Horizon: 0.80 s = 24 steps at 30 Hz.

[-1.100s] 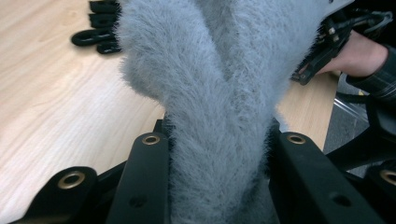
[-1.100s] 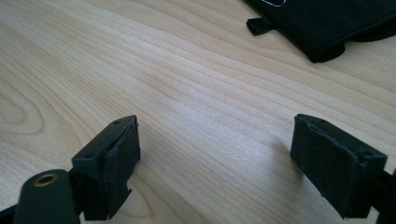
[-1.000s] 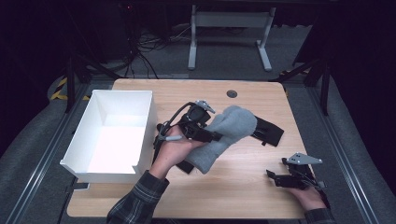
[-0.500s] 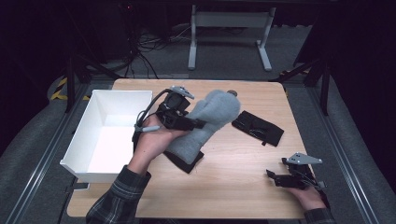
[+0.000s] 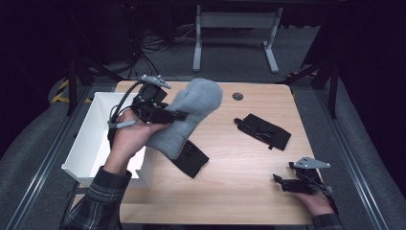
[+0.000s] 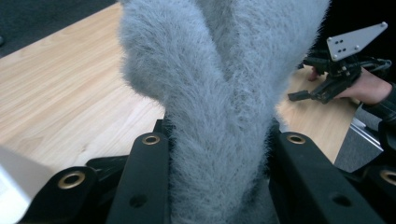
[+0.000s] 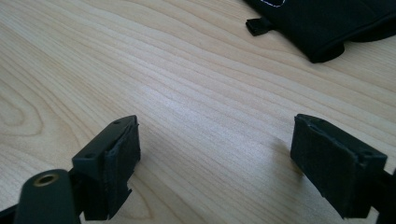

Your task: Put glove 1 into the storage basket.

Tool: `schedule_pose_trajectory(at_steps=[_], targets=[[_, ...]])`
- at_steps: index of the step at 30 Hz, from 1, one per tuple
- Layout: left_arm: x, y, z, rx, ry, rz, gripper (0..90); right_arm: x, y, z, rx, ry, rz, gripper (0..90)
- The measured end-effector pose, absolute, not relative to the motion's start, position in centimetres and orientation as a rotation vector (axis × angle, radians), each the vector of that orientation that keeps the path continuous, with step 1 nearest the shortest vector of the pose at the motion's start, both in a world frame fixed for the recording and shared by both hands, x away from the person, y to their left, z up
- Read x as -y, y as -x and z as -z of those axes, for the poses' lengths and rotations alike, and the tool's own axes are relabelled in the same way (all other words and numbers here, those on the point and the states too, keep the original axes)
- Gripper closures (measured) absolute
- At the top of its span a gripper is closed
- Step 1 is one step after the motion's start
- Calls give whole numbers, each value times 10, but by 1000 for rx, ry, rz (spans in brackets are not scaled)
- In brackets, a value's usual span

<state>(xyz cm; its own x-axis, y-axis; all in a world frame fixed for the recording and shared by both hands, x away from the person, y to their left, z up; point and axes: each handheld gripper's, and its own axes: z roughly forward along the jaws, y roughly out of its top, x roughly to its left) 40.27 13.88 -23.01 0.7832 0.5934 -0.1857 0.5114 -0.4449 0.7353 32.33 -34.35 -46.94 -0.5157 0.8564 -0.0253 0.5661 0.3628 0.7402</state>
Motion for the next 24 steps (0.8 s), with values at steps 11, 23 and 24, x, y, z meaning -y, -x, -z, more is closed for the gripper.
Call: schedule_pose_trajectory(at_steps=[11,23,24], targets=[[-197,-401,220,-918,-2069,-177,685,343,-324,469,-2217,-1243,-965,164],[-254,-401,234,-1063,-2000,-210,685,343,-324,469,-2214,-1247,-960,164],[-257,-401,237,-1078,-1997,-207,685,343,-324,469,-2214,-1247,-960,164]])
